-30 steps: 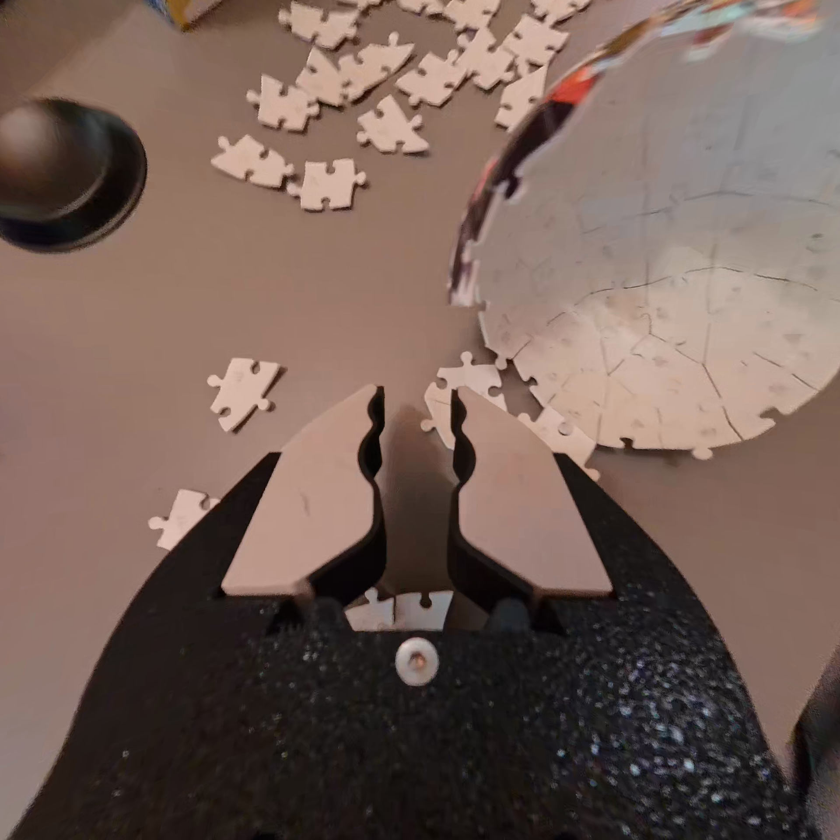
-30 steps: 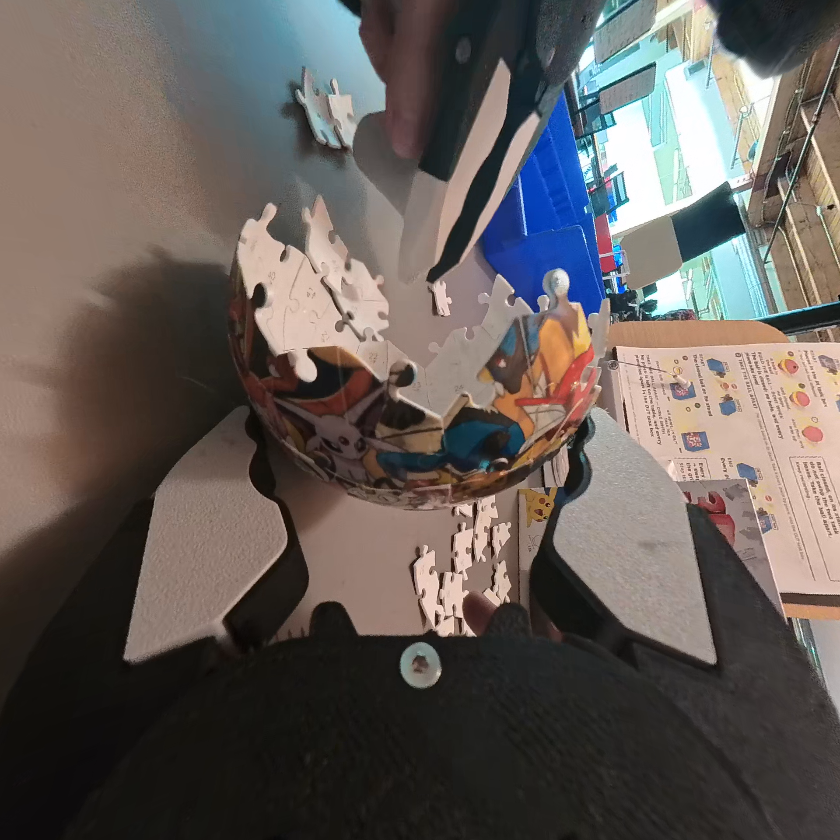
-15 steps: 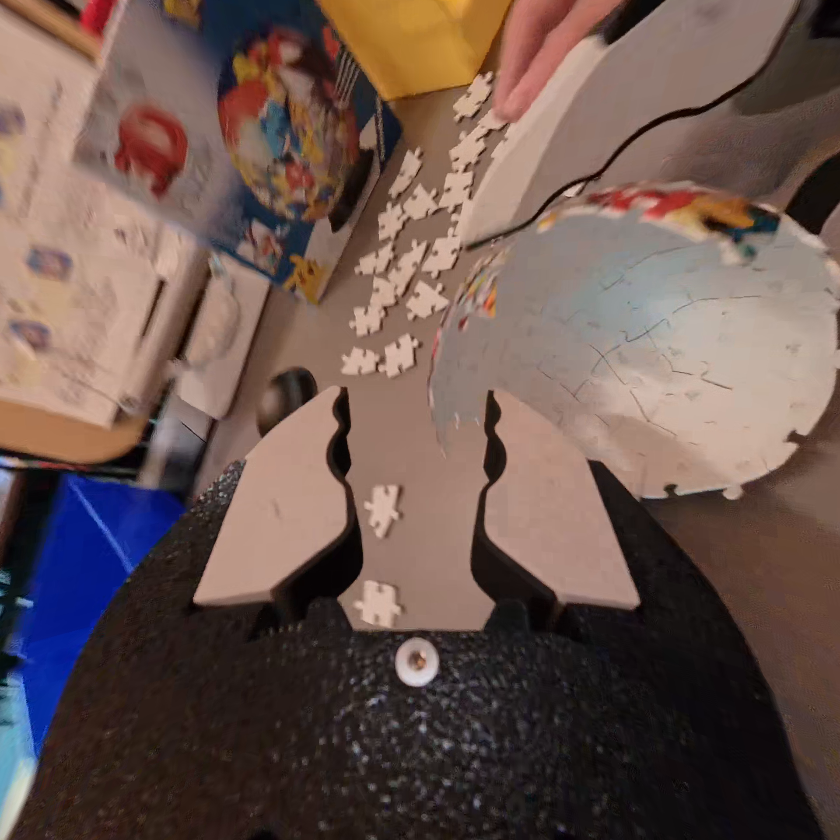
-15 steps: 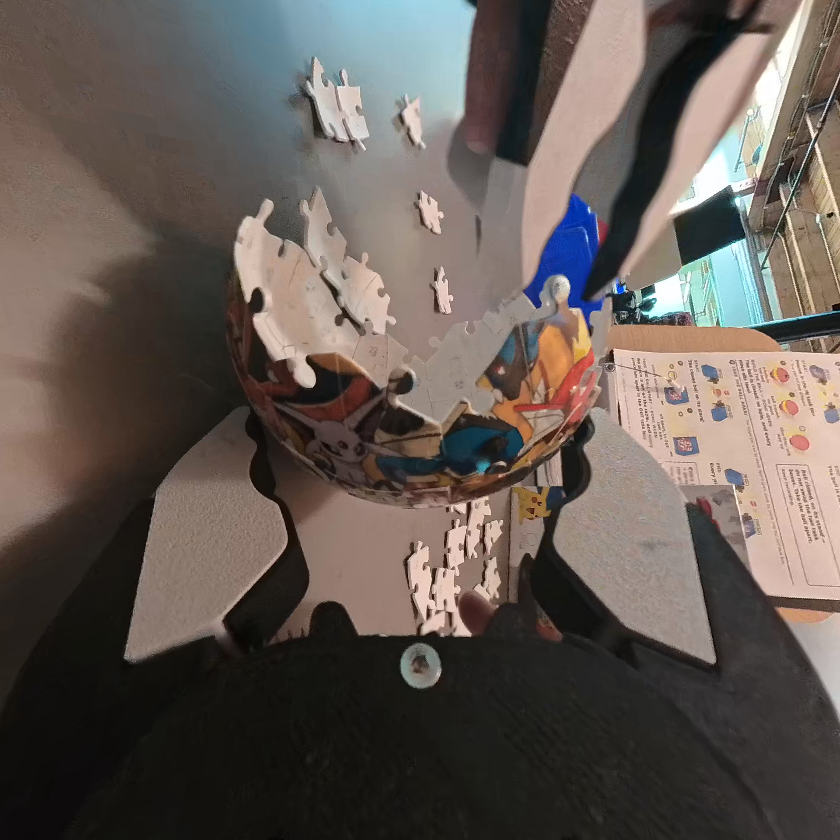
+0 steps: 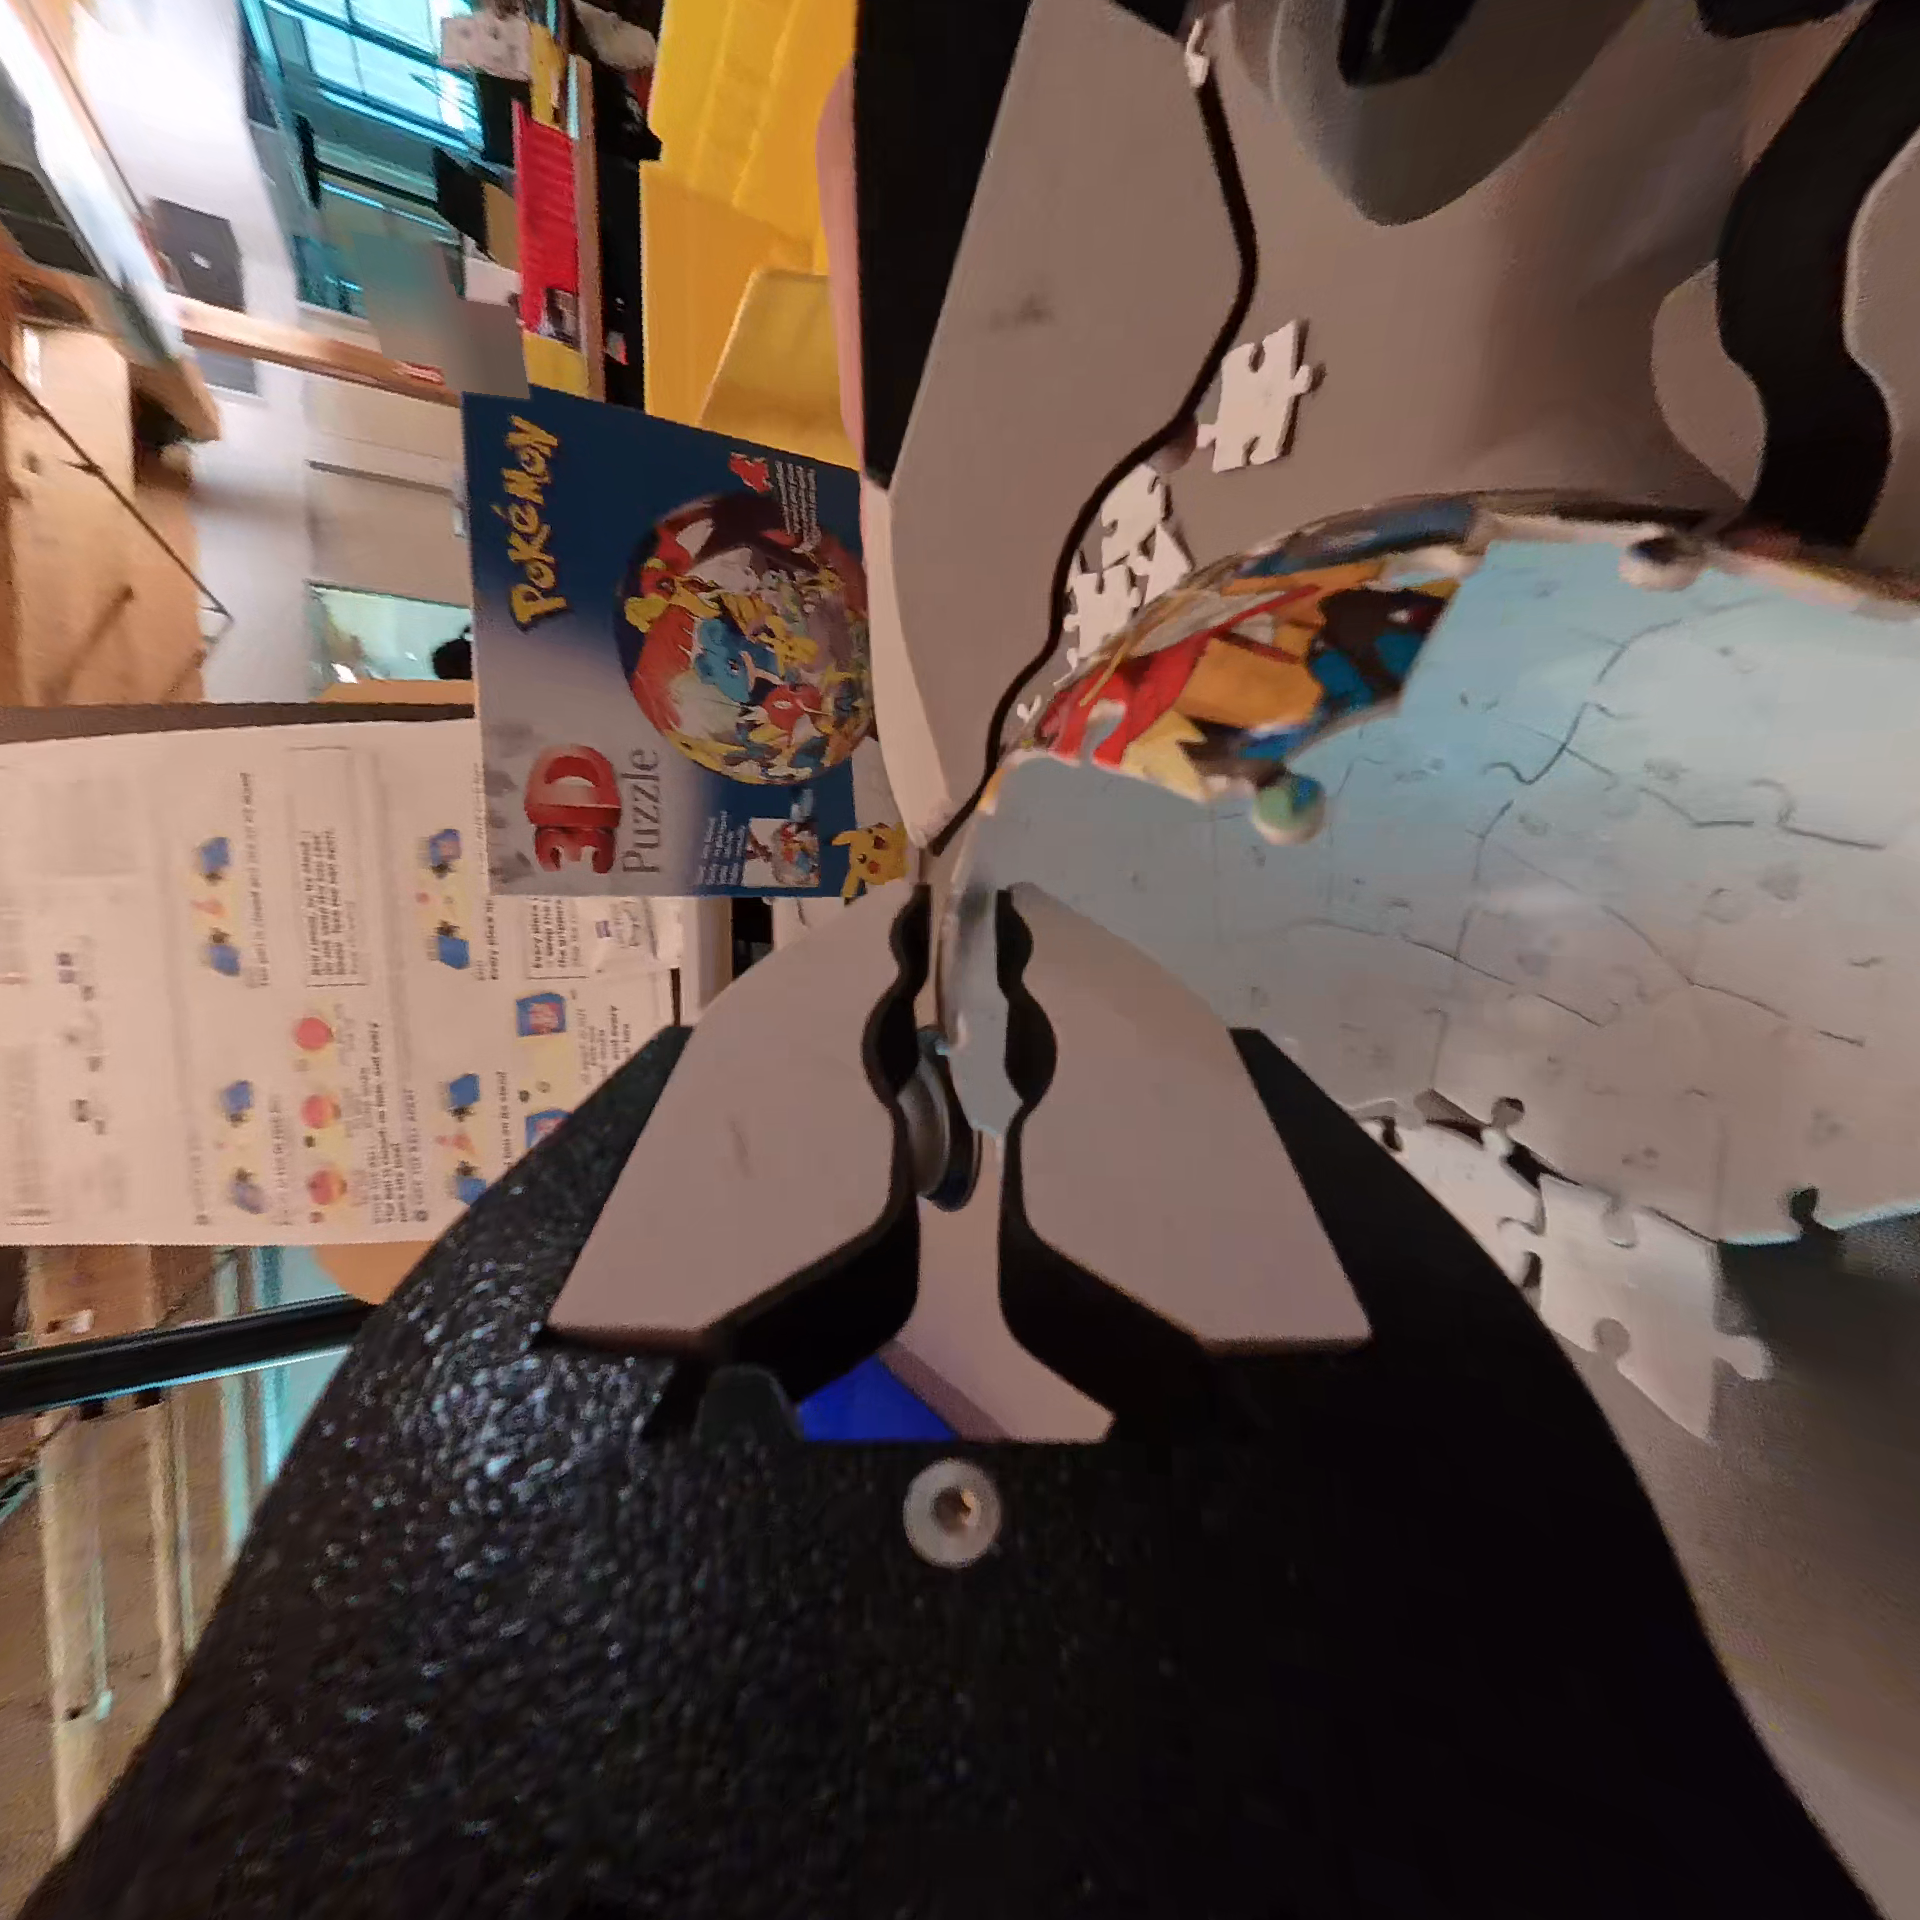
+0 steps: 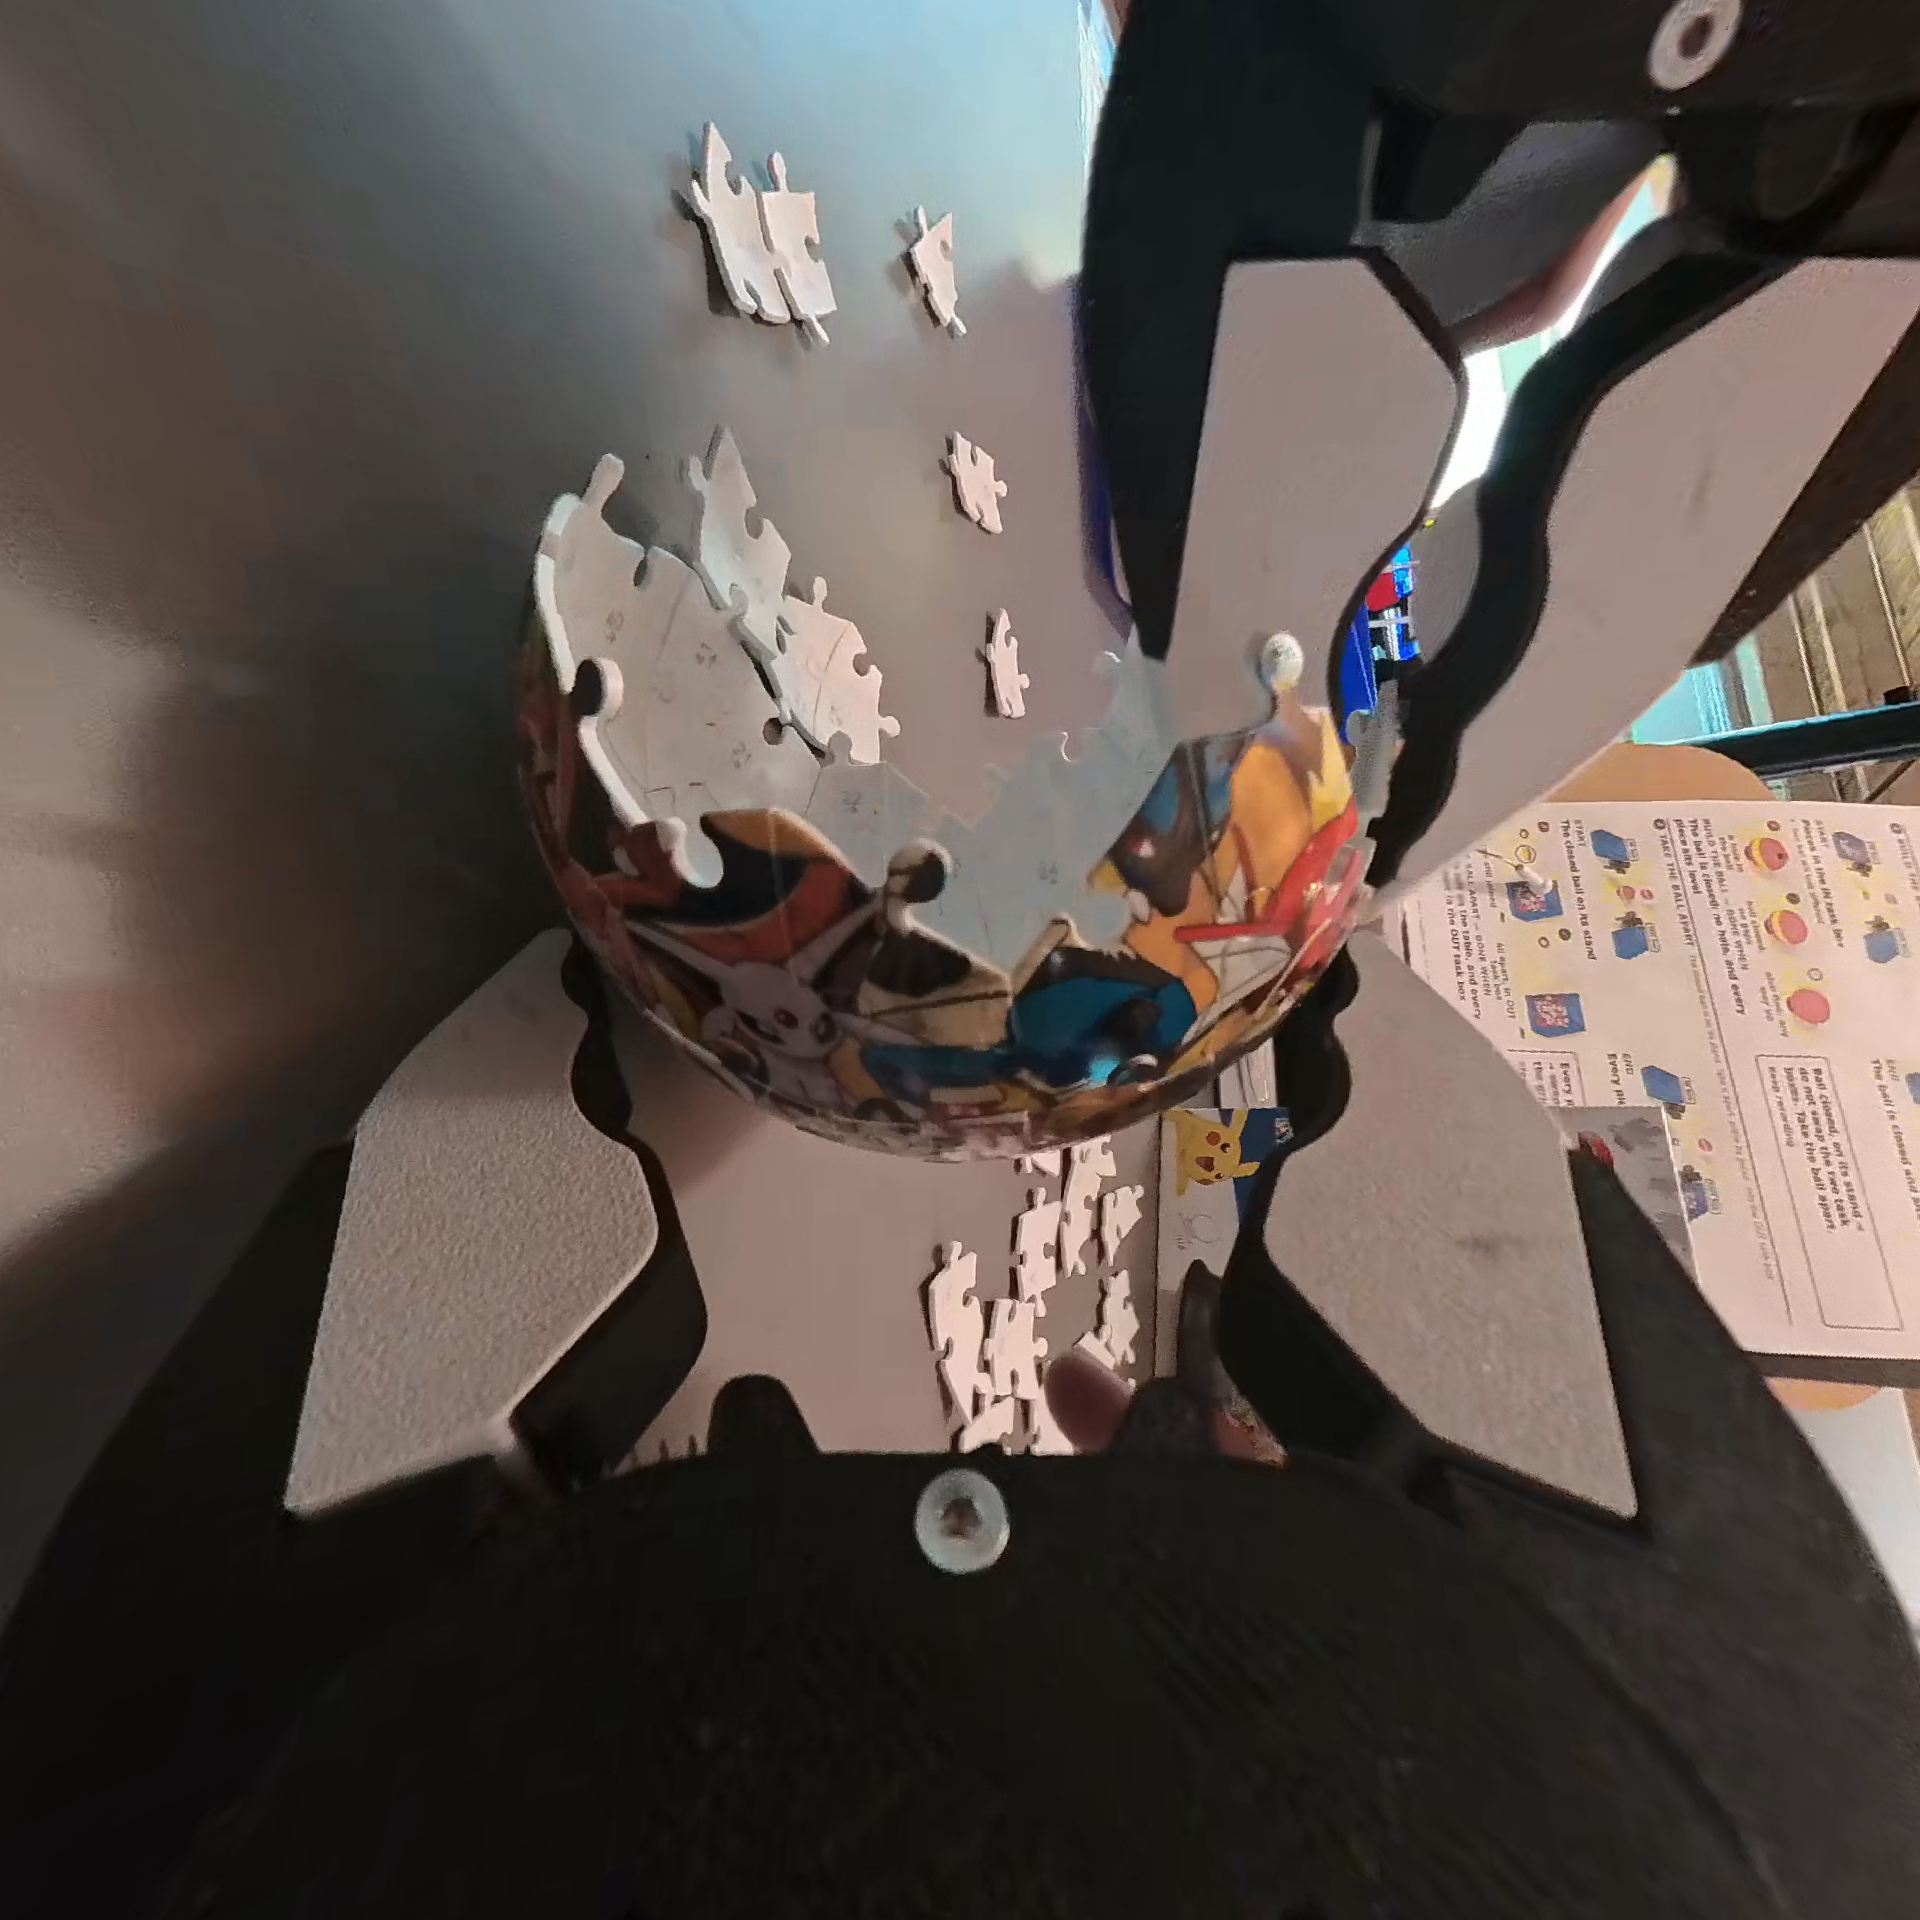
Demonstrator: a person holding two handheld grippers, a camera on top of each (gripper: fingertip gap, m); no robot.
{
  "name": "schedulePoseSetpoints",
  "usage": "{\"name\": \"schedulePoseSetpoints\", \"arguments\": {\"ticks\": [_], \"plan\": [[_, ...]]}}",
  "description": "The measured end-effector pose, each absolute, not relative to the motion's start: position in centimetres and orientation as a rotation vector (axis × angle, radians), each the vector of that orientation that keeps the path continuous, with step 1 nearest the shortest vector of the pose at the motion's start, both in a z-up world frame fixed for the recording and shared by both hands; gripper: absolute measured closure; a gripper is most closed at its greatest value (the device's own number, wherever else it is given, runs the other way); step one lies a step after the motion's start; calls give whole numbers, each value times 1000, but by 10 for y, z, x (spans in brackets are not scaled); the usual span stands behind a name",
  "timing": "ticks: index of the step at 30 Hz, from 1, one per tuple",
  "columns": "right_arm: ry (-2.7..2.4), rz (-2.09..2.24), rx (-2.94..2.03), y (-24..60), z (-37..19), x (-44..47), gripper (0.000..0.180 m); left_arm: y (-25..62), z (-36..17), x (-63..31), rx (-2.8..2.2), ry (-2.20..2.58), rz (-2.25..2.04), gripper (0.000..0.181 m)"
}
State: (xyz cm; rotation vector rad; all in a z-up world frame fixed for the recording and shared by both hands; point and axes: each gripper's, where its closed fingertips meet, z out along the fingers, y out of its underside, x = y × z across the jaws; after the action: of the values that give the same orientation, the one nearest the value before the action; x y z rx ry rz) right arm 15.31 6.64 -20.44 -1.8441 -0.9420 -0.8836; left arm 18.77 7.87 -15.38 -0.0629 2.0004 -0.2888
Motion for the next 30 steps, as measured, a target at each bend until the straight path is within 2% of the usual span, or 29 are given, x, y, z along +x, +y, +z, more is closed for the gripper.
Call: {"name": "schedulePoseSetpoints", "arguments": {"ticks": [1,11,25,30], "plan": [[-937,-879,-1845,66,-204,153,54,79,-154,188,-48,1980,-282,174],[-777,-735,-1792,56,-182,162,53,86,-141,192,-40,1740,-320,176],[-770,-716,-1779,63,-191,182,56,116,-136,199,-405,1539,-894,177],[-816,-673,-1824,71,-196,189,56,127,-137,201,-443,1507,-950,175]]}}
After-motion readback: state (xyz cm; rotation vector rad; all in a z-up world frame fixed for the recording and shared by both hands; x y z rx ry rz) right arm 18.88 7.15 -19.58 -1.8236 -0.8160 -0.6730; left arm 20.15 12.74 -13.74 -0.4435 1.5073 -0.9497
